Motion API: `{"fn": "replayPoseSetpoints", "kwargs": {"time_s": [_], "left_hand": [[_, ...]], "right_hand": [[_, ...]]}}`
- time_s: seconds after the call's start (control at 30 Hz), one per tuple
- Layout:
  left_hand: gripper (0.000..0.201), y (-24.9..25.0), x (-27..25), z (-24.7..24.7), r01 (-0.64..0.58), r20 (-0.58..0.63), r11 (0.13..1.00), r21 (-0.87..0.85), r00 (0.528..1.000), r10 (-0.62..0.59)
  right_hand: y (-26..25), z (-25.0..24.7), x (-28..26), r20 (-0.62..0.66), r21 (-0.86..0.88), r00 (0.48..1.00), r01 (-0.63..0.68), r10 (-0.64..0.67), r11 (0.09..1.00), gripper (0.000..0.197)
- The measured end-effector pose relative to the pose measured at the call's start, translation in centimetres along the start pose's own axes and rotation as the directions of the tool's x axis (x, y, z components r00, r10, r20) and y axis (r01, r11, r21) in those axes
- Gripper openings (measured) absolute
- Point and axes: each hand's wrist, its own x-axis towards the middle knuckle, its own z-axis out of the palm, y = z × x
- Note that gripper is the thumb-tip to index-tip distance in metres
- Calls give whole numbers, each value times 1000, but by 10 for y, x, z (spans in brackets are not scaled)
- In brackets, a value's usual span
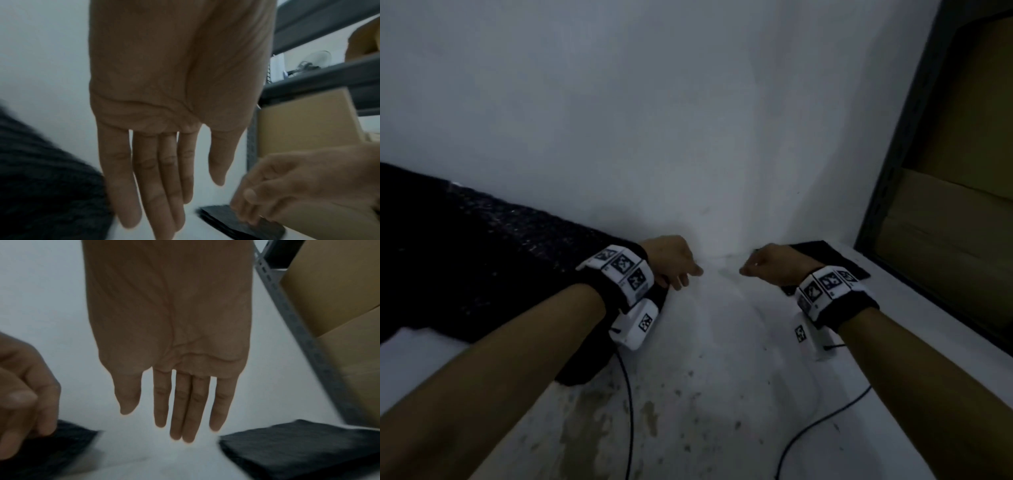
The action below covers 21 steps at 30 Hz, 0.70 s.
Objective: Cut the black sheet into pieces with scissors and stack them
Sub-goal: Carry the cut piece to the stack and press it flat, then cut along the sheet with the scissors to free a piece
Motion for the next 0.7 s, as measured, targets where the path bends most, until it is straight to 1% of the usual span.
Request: {"fn": "replayPoseSetpoints", "kwargs": {"time_s": [0.07, 0.1, 0.17, 0.23, 0.3, 0.37, 0.4, 0.43, 0.5, 0.63, 0.7], "left_hand": [[30, -32, -27, -11, 41, -58, 999, 12, 997, -40], [28, -49, -41, -14, 71, -84, 996, 55, 994, -66], [30, -81, -68, -19, 134, -134, 974, 184, 985, -110], [33, -109, -90, -16, 185, -163, 931, 313, 977, -139], [36, -132, -102, -7, 231, -148, 888, 397, 971, -187], [40, -154, -105, 5, 264, -109, 867, 422, 965, -240], [43, -162, -103, 11, 267, -103, 867, 421, 964, -247], [46, -167, -103, 17, 267, -109, 868, 420, 964, -243], [50, -171, -103, 24, 259, -137, 877, 404, 965, -222], [38, -173, -105, 27, 247, -156, 894, 373, 967, -202], [42, -175, -109, 26, 247, -183, 910, 334, 964, -195]], "right_hand": [[-27, 6, -4, 25, 102, 999, 43, -46, 994, 38], [-41, 10, -6, 46, 155, 997, 57, -65, 986, 36], [-72, 22, -12, 84, 228, 992, 75, -96, 971, 33], [-101, 37, -19, 139, 267, 983, 81, -122, 960, 34], [-129, 54, -25, 257, 299, 952, 86, -167, 950, 37], [-153, 74, -32, 379, 320, 901, 87, -211, 944, 43], [-164, 83, -35, 411, 319, 883, 93, -226, 943, 44], [-173, 92, -37, 423, 308, 877, 96, -227, 946, 45], [-184, 108, -38, 412, 293, 890, 75, -197, 953, 43], [-185, 128, -36, 350, 372, 928, -15, -125, 928, 39], [-180, 130, -35, 308, 373, 945, -14, -109, 928, 40]]}}
